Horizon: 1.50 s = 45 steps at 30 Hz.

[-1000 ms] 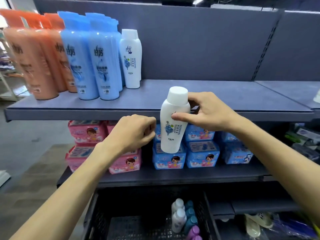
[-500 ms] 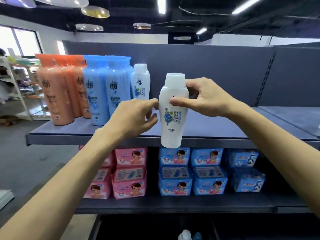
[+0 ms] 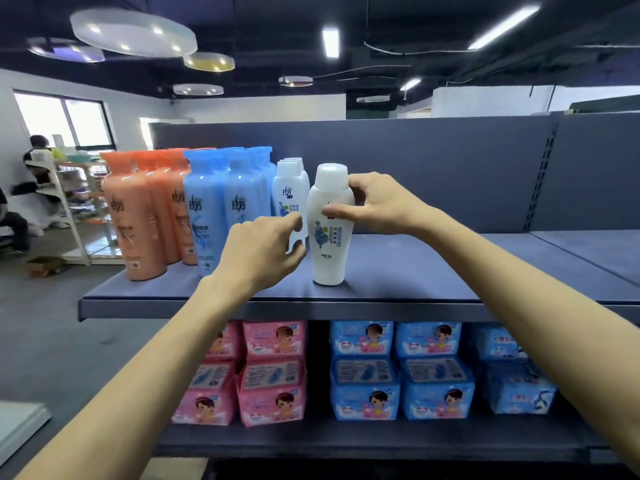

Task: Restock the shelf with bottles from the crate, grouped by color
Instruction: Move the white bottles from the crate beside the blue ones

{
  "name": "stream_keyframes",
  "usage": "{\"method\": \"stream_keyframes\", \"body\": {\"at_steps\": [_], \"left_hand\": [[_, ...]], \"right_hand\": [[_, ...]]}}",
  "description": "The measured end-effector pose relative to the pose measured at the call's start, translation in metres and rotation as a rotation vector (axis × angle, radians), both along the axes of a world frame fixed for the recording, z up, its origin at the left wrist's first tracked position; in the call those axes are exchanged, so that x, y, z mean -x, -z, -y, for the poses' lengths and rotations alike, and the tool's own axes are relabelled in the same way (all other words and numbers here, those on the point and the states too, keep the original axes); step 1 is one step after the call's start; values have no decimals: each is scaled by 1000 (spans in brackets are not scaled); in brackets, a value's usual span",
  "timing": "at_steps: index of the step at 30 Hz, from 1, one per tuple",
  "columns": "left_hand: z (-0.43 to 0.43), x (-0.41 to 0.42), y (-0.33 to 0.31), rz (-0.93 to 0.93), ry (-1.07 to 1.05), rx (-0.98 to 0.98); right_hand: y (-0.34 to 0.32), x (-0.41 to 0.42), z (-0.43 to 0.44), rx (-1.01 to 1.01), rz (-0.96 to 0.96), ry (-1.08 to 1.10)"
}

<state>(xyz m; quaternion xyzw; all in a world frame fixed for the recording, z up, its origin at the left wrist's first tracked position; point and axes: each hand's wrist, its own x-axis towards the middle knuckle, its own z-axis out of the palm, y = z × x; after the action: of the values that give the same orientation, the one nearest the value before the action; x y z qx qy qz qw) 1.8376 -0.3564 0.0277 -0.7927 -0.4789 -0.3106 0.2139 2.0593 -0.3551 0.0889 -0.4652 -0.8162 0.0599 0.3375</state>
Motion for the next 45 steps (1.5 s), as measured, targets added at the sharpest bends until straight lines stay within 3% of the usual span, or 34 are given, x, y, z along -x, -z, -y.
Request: {"method": "stream_keyframes", "body": {"at_steps": [4,8,12,16,45], "left_hand": [[-3,2,10,-7,-16,19],[-7,6,16,-8,-22,11],[-13,10,21,-9,-22,13],[-15,11,24,2,-12,19],[-37,55,34,-24,18,64]], "right_hand": [[13,4,-14,107,-131,1],[30,5,-20,129,-46,35],[47,4,-17,176,-86,29],[63,7,-8,171,34,99],[95,83,-75,156,-123,334]]}}
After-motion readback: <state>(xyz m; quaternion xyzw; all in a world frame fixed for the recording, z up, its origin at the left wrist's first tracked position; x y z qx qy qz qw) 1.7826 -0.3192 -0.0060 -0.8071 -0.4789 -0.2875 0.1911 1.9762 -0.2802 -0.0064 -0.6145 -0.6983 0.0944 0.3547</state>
